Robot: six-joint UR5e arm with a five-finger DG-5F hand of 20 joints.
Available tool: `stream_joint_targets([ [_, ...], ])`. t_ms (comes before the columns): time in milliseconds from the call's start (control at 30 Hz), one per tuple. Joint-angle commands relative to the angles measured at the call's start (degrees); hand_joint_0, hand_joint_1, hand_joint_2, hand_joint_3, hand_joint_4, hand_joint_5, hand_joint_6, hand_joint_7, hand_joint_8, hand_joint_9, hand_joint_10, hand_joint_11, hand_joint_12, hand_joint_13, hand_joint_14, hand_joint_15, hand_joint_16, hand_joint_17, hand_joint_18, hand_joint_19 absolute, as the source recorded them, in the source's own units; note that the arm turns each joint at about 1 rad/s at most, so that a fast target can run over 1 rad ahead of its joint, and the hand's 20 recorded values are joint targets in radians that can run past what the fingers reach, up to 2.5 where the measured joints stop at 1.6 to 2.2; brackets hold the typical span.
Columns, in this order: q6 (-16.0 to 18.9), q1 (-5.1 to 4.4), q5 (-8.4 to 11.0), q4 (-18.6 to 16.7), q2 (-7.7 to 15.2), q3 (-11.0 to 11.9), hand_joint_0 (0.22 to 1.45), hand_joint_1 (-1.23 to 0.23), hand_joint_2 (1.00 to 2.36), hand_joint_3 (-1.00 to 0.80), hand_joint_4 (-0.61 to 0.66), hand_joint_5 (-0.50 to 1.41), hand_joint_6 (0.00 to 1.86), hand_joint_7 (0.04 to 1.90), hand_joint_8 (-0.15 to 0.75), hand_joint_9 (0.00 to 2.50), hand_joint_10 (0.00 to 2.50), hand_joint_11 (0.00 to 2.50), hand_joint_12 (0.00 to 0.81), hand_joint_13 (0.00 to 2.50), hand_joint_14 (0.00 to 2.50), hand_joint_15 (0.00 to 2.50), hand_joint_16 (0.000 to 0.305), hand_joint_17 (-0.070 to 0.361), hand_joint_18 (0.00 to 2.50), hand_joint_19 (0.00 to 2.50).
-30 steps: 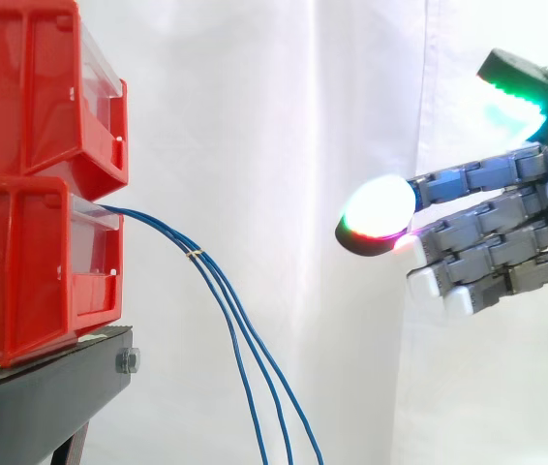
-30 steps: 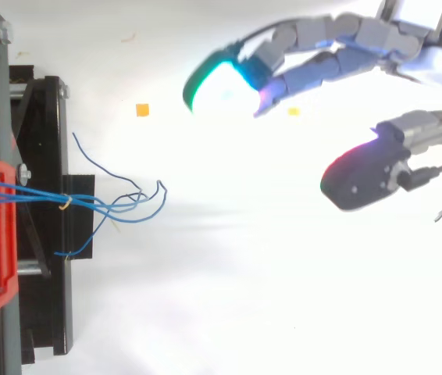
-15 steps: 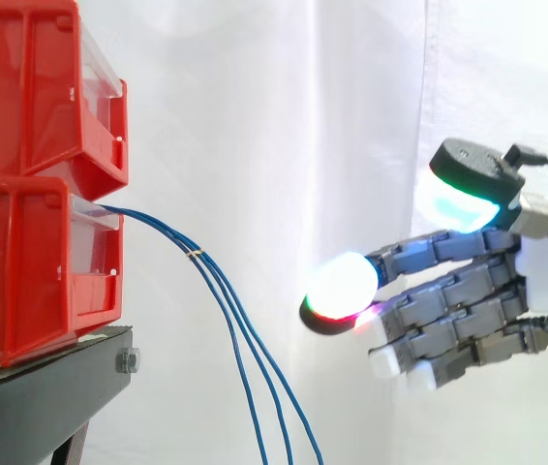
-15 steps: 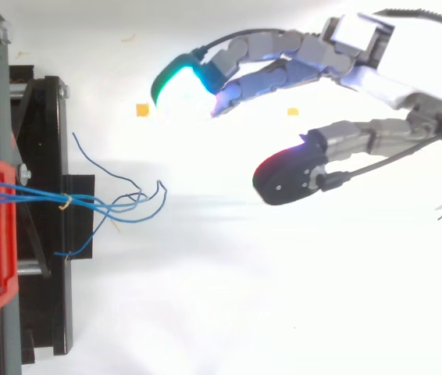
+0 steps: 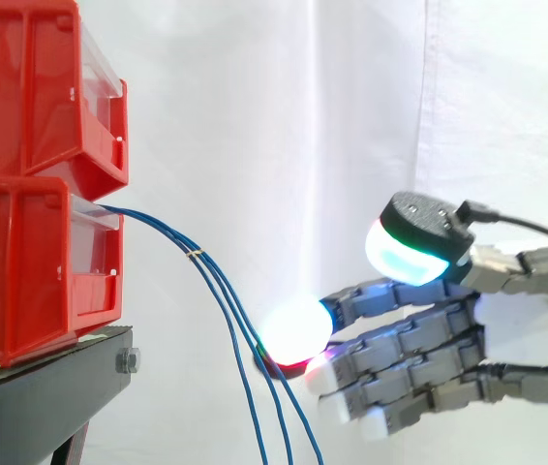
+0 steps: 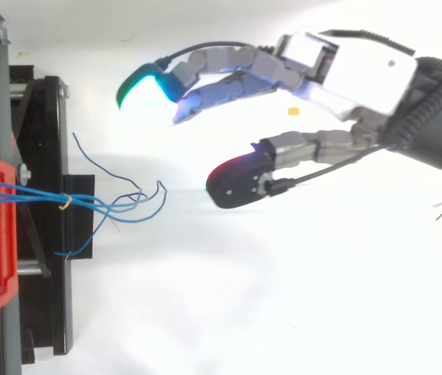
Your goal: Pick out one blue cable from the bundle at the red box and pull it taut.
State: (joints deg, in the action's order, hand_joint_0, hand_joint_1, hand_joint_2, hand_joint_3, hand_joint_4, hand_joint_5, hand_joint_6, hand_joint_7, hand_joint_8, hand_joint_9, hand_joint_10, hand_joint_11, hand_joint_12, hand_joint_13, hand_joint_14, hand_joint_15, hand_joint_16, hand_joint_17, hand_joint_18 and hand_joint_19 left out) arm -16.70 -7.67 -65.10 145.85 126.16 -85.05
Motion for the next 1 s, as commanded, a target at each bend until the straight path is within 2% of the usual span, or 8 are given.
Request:
stream_joint_targets([
  [0,2.46,-0.15,-0.37,5.23,1.98,4.89,0.49,-0.59,1.0,-0.49,0.15,-0.19,0.5,0.65,0.221,0.61,0.01,0.33,0.292,0.53,0.01,0.34,0.04,0.09,0.39,0.49],
  [100,2.2,-0.68,-0.64,6.9,1.98,5.77,0.49,-0.6,1.0,-0.49,0.15,-0.19,0.5,0.65,0.224,0.61,0.01,0.34,0.292,0.53,0.01,0.34,0.04,0.09,0.39,0.49],
  [433,0.97,-2.61,-0.29,1.19,2.86,5.77,0.43,-0.73,1.0,-0.5,0.17,-0.19,0.5,0.68,0.236,0.59,0.01,0.35,0.315,0.5,0.01,0.34,0.045,0.102,0.38,0.5],
  [567,0.88,-2.88,-0.37,-0.3,4.0,5.86,0.42,-0.76,1.0,-0.5,0.18,-0.19,0.5,0.69,0.242,0.59,0.01,0.36,0.322,0.5,0.01,0.34,0.046,0.104,0.39,0.5],
  [600,1.85,-2.79,-0.9,-1.71,6.64,7.7,0.42,-0.76,1.0,-0.5,0.18,-0.19,0.5,0.7,0.242,0.59,0.01,0.36,0.322,0.49,0.01,0.33,0.046,0.104,0.39,0.5],
  [700,4.31,-2.52,-1.87,-1.45,9.71,11.13,0.43,-0.76,1.0,-0.5,0.18,-0.19,0.5,0.69,0.24,0.59,0.01,0.35,0.32,0.49,0.01,0.34,0.046,0.103,0.39,0.5],
  [800,6.77,-2.79,-4.15,-0.13,10.33,12.54,0.43,-0.73,1.0,-0.5,0.18,-0.19,0.5,0.69,0.24,0.59,0.01,0.36,0.318,0.49,0.01,0.34,0.045,0.102,0.39,0.5],
  [967,7.21,-2.52,-4.59,-0.22,10.33,12.62,0.43,-0.67,1.0,-0.5,0.18,-0.18,0.5,0.69,0.241,0.59,0.01,0.36,0.319,0.49,0.01,0.34,0.046,0.102,0.39,0.51],
])
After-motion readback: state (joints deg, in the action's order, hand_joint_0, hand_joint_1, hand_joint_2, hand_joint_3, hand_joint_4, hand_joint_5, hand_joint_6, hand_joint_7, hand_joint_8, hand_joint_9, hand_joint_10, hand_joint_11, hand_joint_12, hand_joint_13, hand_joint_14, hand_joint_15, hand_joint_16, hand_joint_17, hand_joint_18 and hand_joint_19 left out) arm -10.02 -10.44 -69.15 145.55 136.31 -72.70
